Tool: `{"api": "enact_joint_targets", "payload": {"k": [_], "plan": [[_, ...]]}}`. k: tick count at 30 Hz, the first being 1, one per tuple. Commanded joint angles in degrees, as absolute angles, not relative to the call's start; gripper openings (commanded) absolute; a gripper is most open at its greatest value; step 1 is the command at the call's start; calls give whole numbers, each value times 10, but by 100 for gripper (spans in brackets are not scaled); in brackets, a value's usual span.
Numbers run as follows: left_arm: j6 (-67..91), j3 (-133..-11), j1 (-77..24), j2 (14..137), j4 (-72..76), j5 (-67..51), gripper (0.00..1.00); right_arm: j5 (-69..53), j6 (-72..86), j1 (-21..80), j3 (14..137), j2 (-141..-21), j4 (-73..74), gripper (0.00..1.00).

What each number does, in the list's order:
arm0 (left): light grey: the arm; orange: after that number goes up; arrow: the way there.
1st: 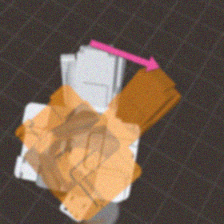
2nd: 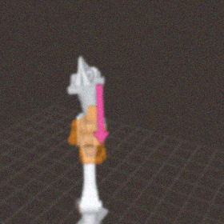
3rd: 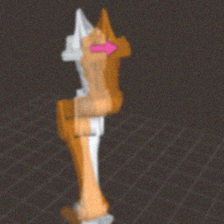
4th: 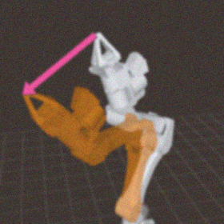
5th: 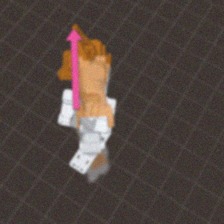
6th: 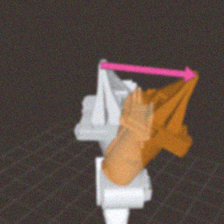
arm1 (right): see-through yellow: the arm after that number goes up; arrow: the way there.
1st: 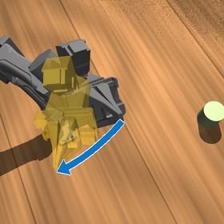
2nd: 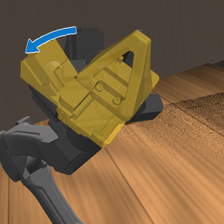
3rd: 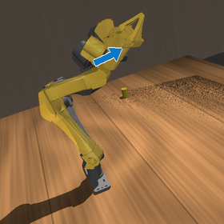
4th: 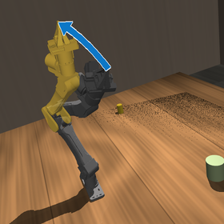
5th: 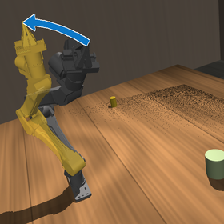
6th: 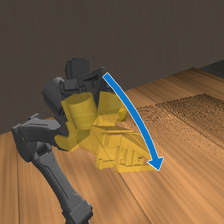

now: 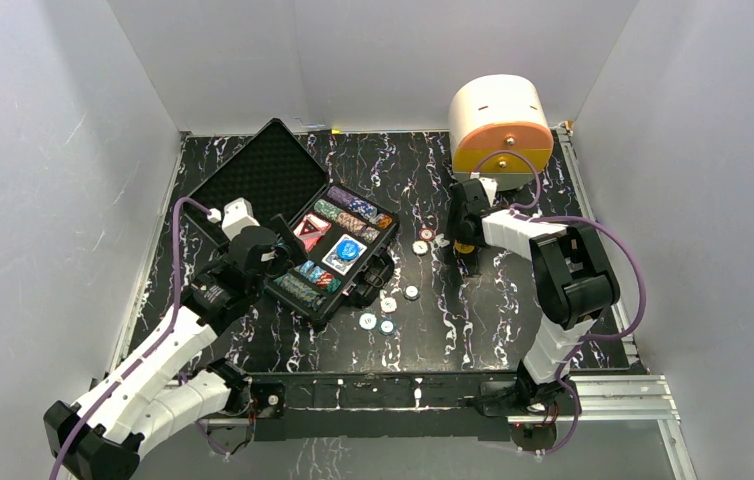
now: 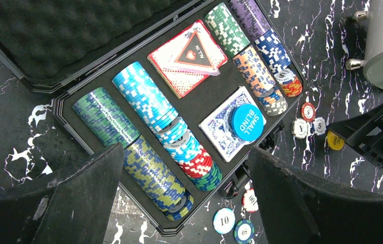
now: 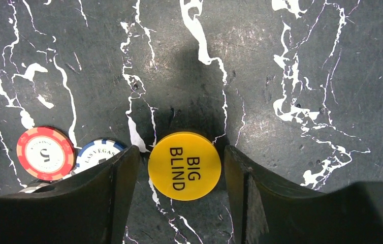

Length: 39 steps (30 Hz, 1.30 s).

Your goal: Pack up texas hold em set

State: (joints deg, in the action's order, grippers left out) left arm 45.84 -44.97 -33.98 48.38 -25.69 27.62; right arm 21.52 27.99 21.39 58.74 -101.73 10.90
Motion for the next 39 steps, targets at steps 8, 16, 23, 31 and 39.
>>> {"api": "enact_joint_targets", "payload": {"k": [8, 16, 23, 31, 39], "plan": [[455, -466, -339, 474, -247, 284, 92, 187, 313, 211, 580, -1034, 231, 64], [455, -467, -339, 470, -249, 284, 93, 184, 300, 211, 586, -1022, 208, 52], [448, -477, -339, 458, -259, 295, 93, 195, 330, 238, 631, -936, 265, 52], [387, -537, -340, 439, -268, 362, 93, 219, 365, 366, 726, -897, 281, 53], [313, -609, -339, 405, -266, 428, 93, 226, 345, 492, 889, -1005, 238, 54]]}}
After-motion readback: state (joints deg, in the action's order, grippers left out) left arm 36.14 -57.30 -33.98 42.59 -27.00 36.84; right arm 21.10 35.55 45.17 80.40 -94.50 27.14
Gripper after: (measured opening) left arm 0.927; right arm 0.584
